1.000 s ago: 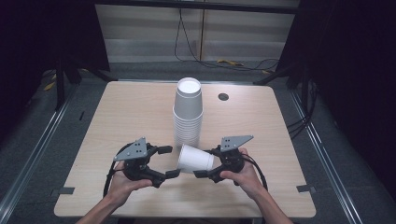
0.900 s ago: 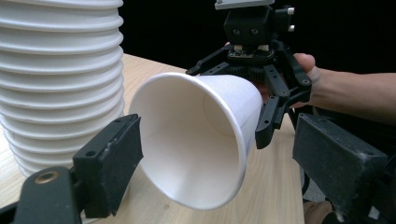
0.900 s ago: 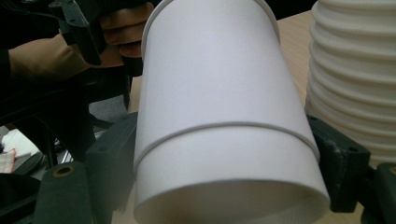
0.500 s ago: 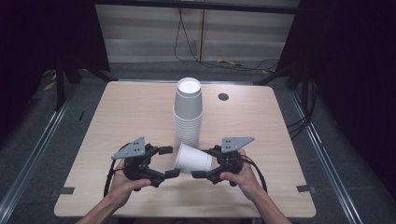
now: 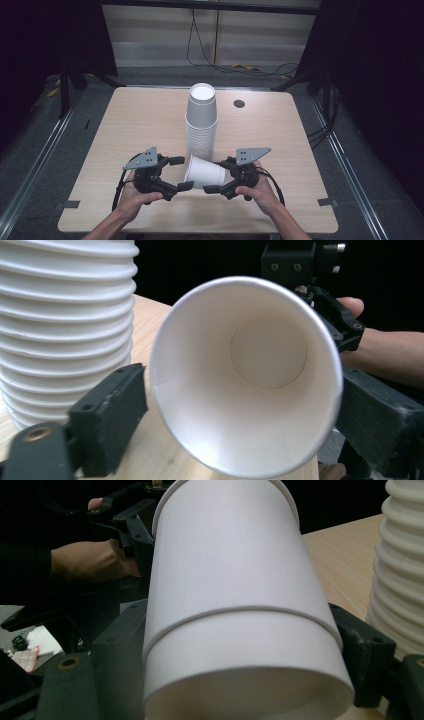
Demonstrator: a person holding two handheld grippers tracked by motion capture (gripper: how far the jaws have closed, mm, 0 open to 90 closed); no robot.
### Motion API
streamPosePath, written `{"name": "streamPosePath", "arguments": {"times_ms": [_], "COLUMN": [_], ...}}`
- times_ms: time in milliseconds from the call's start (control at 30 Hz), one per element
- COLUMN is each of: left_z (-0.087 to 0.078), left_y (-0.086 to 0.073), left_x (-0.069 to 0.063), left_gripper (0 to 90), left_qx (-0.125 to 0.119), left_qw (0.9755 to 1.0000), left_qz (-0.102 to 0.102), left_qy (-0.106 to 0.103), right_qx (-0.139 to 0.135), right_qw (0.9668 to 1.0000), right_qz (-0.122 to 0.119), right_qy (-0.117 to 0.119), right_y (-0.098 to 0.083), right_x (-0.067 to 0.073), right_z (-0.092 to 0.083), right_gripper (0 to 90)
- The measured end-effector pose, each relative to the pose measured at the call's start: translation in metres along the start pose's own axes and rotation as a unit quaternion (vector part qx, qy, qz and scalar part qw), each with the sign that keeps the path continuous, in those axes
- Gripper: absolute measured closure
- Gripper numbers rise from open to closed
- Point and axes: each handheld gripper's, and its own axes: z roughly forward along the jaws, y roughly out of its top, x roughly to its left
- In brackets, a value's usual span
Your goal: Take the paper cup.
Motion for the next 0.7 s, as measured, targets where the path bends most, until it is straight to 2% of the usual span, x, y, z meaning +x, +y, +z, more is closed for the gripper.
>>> {"name": "streamPosePath", "arguments": {"times_ms": [100, 167, 500, 700], "left_z": [0.0022, 0.0031, 0.0075, 0.0104], "left_y": [-0.0006, -0.001, -0.0028, -0.0042], "left_x": [-0.0001, 0.0001, -0.0014, 0.0004], "left_gripper": [2.2, 0.2, 2.2, 0.1], "left_qx": [0.003, 0.002, 0.001, 0.01], "left_qw": [1.0, 1.0, 0.9997, 0.9993], "left_qz": [-0.007, -0.005, -0.002, -0.005], "left_qy": [0.002, -0.004, -0.026, -0.035], "right_qx": [-0.001, 0.002, 0.002, 0.004], "right_qw": [1.0, 1.0, 0.9998, 0.9997], "right_qz": [-0.003, -0.004, -0.008, -0.008], "right_qy": [0.004, 0.005, 0.019, 0.024], "right_y": [0.0007, 0.0012, 0.0012, 0.0005], "right_x": [0.0011, 0.0023, 0.0049, 0.0057], "right_z": [0.0014, 0.0022, 0.0076, 0.0099], "right_gripper": [21.4, 21.5, 21.4, 21.4]}}
